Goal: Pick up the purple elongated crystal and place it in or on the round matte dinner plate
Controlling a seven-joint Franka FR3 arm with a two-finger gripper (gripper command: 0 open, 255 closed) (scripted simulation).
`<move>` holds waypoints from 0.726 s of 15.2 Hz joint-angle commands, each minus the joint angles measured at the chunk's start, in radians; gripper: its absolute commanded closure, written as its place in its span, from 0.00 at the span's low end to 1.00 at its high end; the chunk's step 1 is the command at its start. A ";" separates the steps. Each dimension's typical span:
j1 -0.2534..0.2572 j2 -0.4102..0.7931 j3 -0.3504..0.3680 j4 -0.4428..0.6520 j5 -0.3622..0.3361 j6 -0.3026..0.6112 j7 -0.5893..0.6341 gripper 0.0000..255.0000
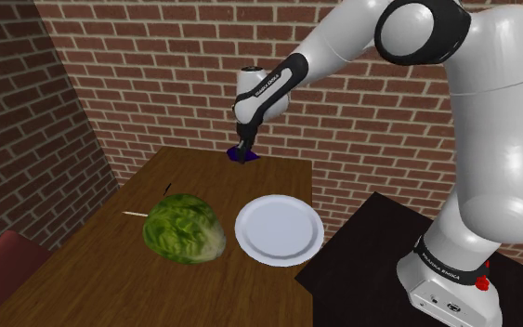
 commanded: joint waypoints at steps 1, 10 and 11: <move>0.015 -0.059 0.003 -0.110 -0.003 0.051 0.020 1.00; 0.085 -0.310 0.024 -0.507 -0.021 0.199 0.126 1.00; 0.093 -0.336 0.028 -0.547 -0.023 0.212 0.141 1.00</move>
